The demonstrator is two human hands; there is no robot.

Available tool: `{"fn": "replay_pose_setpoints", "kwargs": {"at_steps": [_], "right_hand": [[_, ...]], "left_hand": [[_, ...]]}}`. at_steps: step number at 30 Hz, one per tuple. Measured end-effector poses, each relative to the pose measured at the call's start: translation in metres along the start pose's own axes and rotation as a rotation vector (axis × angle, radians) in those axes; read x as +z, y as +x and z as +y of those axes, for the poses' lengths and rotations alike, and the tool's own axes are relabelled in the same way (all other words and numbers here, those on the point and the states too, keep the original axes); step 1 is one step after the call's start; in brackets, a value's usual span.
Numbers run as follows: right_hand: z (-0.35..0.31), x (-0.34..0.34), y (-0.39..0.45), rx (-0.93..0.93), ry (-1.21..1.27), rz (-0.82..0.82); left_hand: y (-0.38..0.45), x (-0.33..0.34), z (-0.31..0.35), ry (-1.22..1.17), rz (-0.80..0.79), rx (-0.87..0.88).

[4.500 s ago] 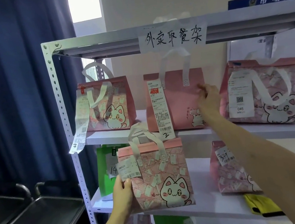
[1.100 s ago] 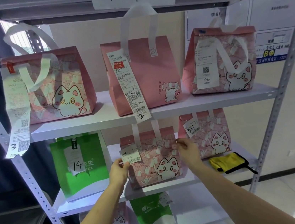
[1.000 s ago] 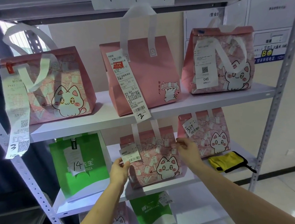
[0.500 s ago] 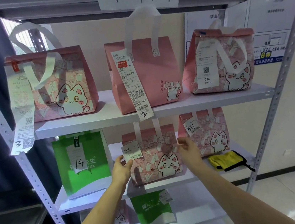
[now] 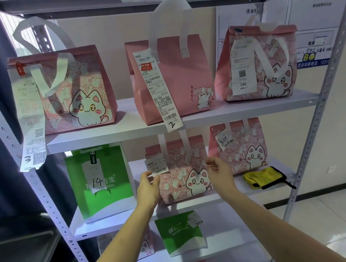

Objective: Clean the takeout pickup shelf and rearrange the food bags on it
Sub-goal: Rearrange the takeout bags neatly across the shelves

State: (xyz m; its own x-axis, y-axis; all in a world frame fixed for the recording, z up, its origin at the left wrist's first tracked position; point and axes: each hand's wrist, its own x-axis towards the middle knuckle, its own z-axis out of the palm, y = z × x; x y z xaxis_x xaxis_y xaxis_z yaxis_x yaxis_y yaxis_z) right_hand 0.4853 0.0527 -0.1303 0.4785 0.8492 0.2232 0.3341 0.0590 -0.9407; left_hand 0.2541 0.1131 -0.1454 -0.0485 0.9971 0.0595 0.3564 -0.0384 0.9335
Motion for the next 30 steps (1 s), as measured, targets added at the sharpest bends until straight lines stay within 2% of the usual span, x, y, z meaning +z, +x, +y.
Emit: {"fn": "replay_pose_setpoints", "kwargs": {"at_steps": [12,24,30], "right_hand": [[0.007,0.019,-0.054,-0.082,-0.103,-0.115],[0.069,0.017,-0.116,-0.323,-0.454,-0.302],[0.102,0.011,-0.155,-0.449,-0.532,-0.375]], "left_hand": [[-0.052,-0.005,-0.018,0.079,0.010,0.151],[-0.144,0.007,-0.080,0.630,0.031,0.215],[-0.194,0.018,-0.102,0.734,0.042,0.181]]}}
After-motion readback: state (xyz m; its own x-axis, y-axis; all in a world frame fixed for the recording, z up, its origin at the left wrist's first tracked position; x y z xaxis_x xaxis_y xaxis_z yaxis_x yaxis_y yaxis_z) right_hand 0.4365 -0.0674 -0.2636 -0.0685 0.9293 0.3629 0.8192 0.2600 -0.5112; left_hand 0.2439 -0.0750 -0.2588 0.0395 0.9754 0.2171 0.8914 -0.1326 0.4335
